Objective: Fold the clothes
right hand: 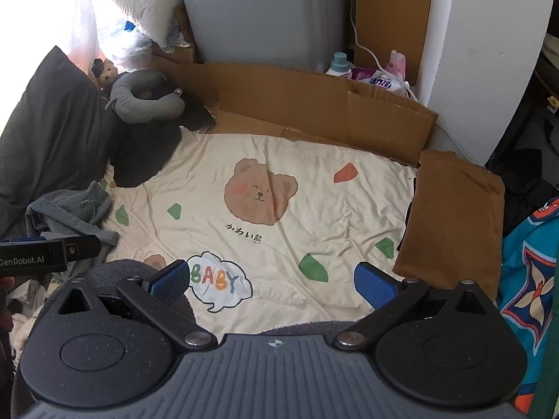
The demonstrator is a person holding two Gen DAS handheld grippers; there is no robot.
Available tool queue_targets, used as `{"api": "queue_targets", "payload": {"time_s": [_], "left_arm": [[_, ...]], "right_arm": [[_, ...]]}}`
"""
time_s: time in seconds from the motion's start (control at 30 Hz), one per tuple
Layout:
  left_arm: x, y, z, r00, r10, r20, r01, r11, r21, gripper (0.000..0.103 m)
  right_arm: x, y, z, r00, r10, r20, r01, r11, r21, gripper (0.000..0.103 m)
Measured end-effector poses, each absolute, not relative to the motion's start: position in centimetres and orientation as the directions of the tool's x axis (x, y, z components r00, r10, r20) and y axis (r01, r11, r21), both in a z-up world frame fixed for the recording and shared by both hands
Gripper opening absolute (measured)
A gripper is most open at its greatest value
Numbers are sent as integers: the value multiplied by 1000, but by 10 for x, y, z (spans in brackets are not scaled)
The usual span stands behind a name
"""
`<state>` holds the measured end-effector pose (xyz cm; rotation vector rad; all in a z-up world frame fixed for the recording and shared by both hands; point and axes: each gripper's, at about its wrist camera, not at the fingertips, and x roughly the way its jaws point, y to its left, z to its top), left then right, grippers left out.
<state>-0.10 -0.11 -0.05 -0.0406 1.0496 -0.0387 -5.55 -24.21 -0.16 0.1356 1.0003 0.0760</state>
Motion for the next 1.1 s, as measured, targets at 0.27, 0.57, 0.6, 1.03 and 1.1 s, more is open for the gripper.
{"api": "queue_targets", "payload": {"time_s": [0.27, 0.57, 0.6, 1.03, 1.1], "left_arm": [[-7, -9, -4, 515, -88, -852, 23, 996, -89, 102], [5, -5, -5, 485, -120, -866, 57, 993, -106, 103], [5, -5, -7, 479, -122, -869, 64, 992, -104, 103], [4, -4, -7, 473, -128, -872, 63, 992, -112, 103], [4, -3, -6, 473, -131, -871, 65, 991, -114, 103]], "right_arm": [[-61, -242, -2, 563, 109, -819, -9, 992, 126, 103], [-52, -246, 0, 548, 106, -830, 15, 991, 137, 103], [-53, -246, 0, 552, 105, -827, 18, 990, 137, 103], [-58, -251, -2, 564, 144, -813, 18, 982, 186, 103], [-58, -251, -2, 568, 146, -810, 18, 982, 189, 103]]}}
